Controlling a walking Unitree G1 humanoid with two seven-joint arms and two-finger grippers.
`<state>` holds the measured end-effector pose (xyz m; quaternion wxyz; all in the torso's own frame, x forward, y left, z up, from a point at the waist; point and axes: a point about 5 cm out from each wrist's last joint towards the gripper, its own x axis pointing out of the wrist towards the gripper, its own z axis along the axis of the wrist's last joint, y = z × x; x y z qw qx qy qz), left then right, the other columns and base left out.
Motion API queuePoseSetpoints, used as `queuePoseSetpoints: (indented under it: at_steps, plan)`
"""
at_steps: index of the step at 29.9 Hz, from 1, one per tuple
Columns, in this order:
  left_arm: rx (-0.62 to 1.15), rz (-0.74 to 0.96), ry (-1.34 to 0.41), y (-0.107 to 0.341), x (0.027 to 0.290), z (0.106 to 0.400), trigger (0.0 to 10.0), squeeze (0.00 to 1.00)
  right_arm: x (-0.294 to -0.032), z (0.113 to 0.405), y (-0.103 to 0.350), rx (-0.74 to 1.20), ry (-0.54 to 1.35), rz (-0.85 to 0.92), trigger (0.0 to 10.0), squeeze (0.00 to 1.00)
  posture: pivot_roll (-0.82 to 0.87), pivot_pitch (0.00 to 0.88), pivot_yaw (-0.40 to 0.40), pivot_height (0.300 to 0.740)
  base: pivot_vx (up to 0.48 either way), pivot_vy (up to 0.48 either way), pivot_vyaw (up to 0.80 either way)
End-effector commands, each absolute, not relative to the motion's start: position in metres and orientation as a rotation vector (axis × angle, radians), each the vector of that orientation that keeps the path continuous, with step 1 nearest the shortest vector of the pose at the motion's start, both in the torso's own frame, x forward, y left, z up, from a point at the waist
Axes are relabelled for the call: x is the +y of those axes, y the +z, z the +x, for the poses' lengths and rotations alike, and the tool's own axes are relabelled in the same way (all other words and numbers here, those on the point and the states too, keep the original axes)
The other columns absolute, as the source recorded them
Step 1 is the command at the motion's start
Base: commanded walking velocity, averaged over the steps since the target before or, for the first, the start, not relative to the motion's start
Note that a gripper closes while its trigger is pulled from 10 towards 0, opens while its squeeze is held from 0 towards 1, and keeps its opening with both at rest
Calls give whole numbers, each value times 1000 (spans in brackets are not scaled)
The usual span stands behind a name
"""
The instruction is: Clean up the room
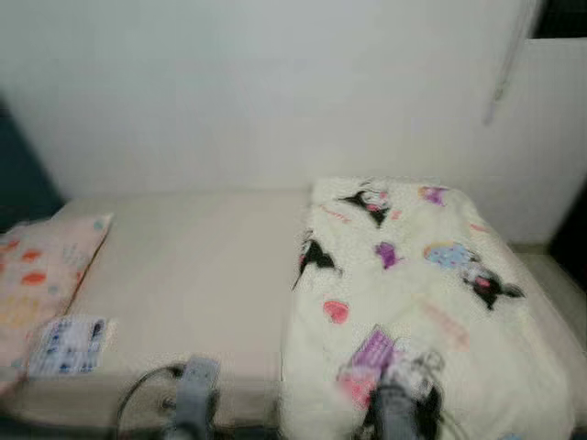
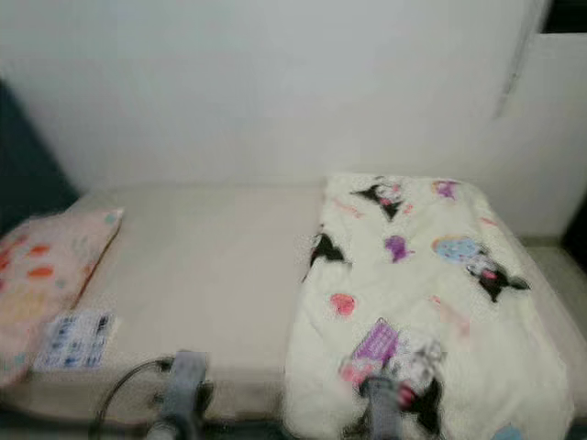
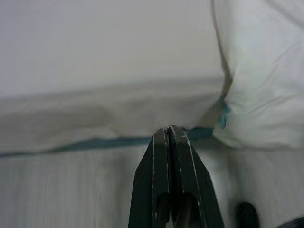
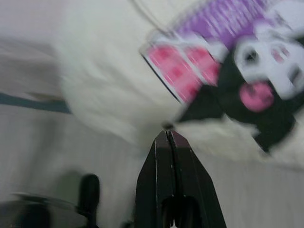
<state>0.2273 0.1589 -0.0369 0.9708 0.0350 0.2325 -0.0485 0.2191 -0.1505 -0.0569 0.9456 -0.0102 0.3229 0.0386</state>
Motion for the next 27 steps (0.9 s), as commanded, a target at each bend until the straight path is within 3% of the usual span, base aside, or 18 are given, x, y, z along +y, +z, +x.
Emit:
queuePoseSetpoints:
  at_steps: [1, 8, 27]
  plan:
    - [470, 71, -103, -36, 157, 229, 10000, 0, -155, 215, -59, 671, 69, -27, 10000, 0, 21, 50, 22, 740, 0, -424, 800]
    - [470, 74, -107, -36, 157, 229, 10000, 0, -157, 215, -59, 673, 67, -50, 10000, 0, 22, 52, 22, 740, 0, -423, 796]
    - [468, 77, -109, -35, 157, 230, 10000, 0, -157, 217, -58, 670, 48, -22, 10000, 0, 24, 55, 24, 740, 0, -423, 0]
